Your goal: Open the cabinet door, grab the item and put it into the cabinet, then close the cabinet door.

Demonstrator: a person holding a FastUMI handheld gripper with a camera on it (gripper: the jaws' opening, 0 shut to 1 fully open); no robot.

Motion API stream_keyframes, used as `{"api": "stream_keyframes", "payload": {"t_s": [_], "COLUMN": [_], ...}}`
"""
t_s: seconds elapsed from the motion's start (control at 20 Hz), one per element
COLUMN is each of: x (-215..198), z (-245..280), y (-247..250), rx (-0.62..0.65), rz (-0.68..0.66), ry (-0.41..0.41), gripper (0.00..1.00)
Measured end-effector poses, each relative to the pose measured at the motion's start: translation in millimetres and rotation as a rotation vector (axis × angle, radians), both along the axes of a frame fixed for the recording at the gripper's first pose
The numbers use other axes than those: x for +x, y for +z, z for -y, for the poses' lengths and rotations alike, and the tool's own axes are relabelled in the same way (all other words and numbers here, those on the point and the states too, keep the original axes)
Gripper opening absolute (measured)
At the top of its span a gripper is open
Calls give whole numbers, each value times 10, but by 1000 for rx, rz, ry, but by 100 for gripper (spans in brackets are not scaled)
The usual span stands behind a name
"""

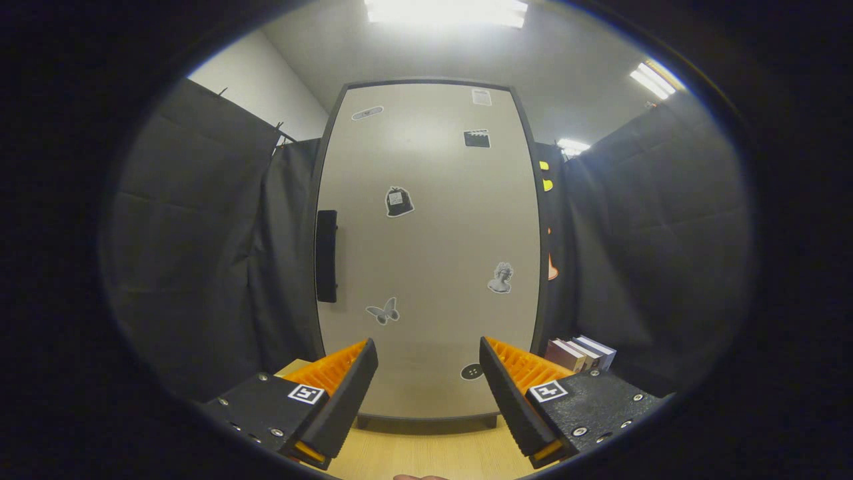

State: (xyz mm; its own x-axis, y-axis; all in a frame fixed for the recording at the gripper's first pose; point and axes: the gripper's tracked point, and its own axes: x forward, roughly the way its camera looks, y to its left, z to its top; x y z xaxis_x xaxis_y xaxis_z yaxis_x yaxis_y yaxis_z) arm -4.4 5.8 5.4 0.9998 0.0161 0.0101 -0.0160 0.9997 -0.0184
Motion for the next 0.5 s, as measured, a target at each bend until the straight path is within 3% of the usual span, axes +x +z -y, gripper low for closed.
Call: {"api": "stream_keyframes", "payload": {"t_s": [0.5], "x": [77], "z": [-76], "y": [93], "rx": [-7], "rz": [20], "ry": [22], "gripper": [95]}}
